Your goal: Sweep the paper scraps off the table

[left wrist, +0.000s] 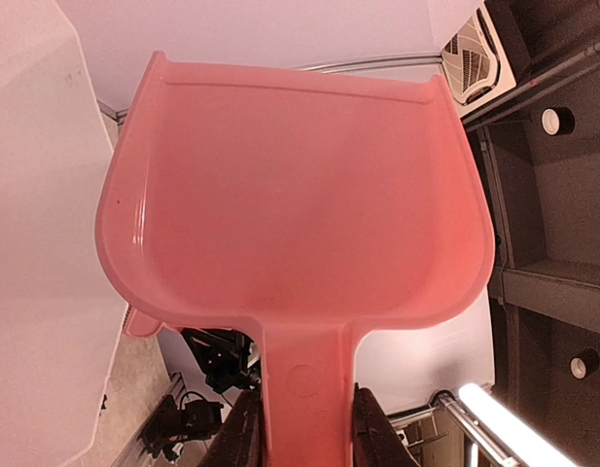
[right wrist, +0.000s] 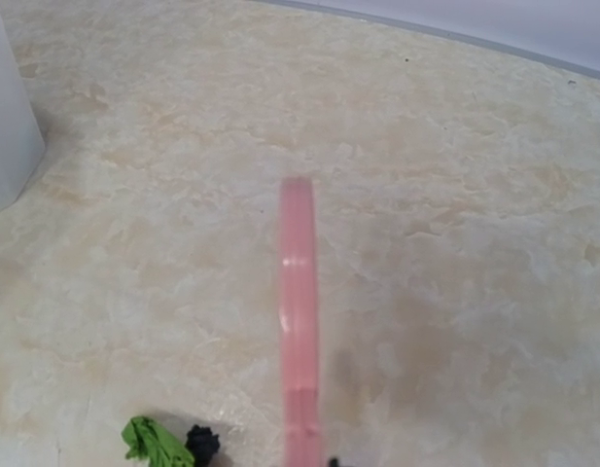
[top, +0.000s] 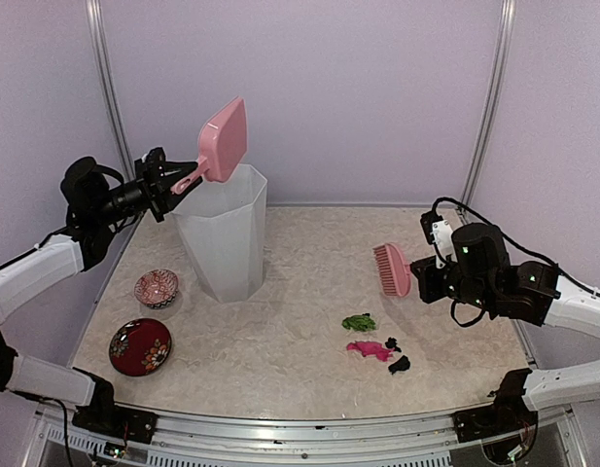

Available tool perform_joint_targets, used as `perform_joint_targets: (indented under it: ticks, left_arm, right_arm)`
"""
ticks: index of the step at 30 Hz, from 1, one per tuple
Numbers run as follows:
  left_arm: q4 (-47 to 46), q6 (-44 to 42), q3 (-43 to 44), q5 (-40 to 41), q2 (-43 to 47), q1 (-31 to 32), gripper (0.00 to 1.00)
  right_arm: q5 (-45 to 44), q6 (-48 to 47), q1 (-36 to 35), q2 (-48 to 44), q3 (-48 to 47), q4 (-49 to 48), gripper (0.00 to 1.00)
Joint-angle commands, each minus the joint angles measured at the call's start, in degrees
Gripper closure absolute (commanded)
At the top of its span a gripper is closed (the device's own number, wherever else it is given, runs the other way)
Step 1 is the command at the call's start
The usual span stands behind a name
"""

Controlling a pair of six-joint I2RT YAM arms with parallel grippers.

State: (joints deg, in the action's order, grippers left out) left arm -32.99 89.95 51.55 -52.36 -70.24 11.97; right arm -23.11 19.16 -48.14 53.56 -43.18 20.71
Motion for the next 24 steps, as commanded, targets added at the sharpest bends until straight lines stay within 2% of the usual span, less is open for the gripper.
perform_joint_targets:
  ticks: [1, 8, 13, 16, 19, 24]
  left_arm:
    - [1.4, -3.6, 2.1, -1.6, 0.1, -0.3, 1.00]
    - [17.0, -18.9, 8.1, 0.1, 2.6, -0.2, 1.00]
    - [28.7, -30.8, 13.1, 2.4, 3.8, 1.0, 1.00]
    - [38.3, -40.2, 17.5, 6.3, 4.0, 5.3, 1.00]
    - [49.9, -50.1, 22.7, 15.5, 4.5, 10.9, 1.00]
    - [56.2, -58.9, 24.9, 26.6, 6.1, 21.2, 1.00]
  right_arm:
    - [0.3, 0.1, 0.8, -0.2, -0.3, -1.6, 1.00]
    - [0.9, -0.9, 0.8, -0.8, -1.3, -1.6, 1.00]
    - [6.6, -3.5, 0.8, -1.5, -1.7, -4.2, 1.00]
    - [8.8, -3.9, 0.8, -1.0, -2.4, -4.5, 1.00]
    - [8.3, -4.1, 0.8, -1.0, -2.9, -4.3, 1.00]
    - [4.1, -5.2, 0.8, -0.7, -3.3, -2.5, 1.00]
